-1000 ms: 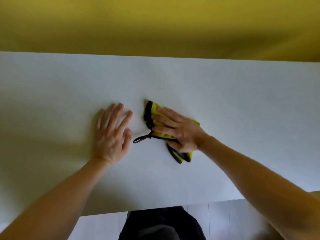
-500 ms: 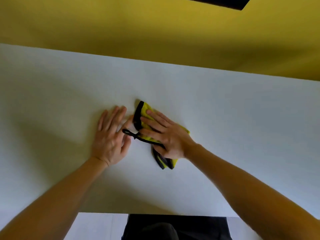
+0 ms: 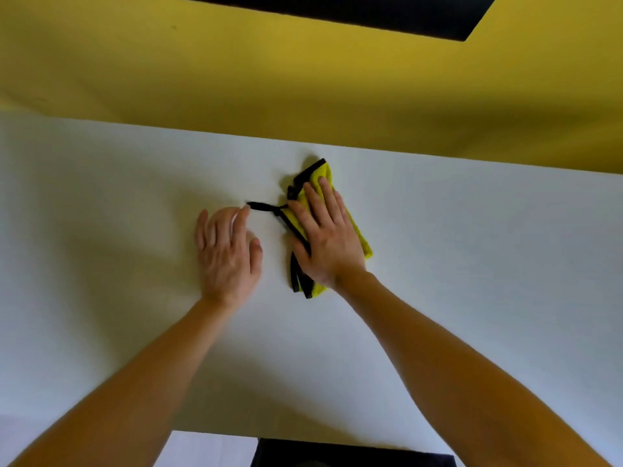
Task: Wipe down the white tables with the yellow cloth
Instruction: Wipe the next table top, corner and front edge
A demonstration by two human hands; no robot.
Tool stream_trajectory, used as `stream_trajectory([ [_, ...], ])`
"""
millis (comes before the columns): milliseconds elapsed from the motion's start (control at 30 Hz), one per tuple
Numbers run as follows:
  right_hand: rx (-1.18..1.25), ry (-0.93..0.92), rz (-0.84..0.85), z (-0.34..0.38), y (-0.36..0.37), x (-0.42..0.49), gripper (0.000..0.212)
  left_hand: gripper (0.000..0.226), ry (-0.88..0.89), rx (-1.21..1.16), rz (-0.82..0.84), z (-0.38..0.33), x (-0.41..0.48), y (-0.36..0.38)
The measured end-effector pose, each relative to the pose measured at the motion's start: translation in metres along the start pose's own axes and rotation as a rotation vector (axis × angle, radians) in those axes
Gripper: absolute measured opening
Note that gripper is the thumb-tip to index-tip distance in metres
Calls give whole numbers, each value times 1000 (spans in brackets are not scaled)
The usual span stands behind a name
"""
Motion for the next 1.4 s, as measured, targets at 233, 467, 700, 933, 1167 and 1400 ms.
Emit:
stream_trajectory([
  [233, -43, 369, -88, -166, -8, -58, 66, 53, 60, -51, 16, -9, 14, 18],
  [467, -12, 739, -78, -92, -1, 2, 74, 55, 64, -54, 18, -8, 13, 22],
  [700, -41, 101, -54, -62, 2, 48, 69, 55, 50, -49, 6, -8, 14, 21],
  [933, -64, 837, -71, -195, -10, -26, 75, 57, 32, -35, 33, -9, 14, 24],
  [1167, 38, 67, -101, 1, 1, 92, 65, 61, 68, -40, 28, -6, 12, 24],
  [1400, 6, 532, -144, -186, -5, -9, 64, 60, 43, -47, 20, -9, 13, 22],
])
Point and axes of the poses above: each hand's wrist, its own x-axis towards the middle knuckle, its own y-axis out of the palm, z = x × y, the point moved 5 cm from there along x, towards the middle knuckle, and after that the axes turned 14 degrees about -x, right-handed, at the moved point
